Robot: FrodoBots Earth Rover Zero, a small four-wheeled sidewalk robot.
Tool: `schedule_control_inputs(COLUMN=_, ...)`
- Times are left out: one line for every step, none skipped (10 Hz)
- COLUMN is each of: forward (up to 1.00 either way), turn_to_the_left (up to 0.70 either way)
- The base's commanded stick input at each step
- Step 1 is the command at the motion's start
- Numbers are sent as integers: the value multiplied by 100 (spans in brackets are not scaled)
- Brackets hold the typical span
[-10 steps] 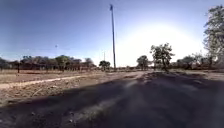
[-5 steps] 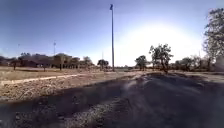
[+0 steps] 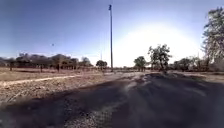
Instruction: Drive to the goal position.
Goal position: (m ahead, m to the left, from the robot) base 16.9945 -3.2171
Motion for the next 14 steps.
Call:
schedule_control_inputs(forward=50, turn_to_the_left=-16)
schedule_control_inputs(forward=50, turn_to_the_left=-11)
schedule_control_inputs(forward=50, turn_to_the_left=-4)
schedule_control_inputs(forward=50, turn_to_the_left=0)
schedule_control_inputs(forward=50, turn_to_the_left=0)
schedule_control_inputs(forward=50, turn_to_the_left=0)
schedule_control_inputs(forward=50, turn_to_the_left=0)
schedule_control_inputs(forward=50, turn_to_the_left=0)
schedule_control_inputs(forward=50, turn_to_the_left=0)
schedule_control_inputs(forward=50, turn_to_the_left=0)
schedule_control_inputs(forward=50, turn_to_the_left=20)
schedule_control_inputs(forward=50, turn_to_the_left=21)
schedule_control_inputs(forward=50, turn_to_the_left=16)
schedule_control_inputs(forward=50, turn_to_the_left=6)
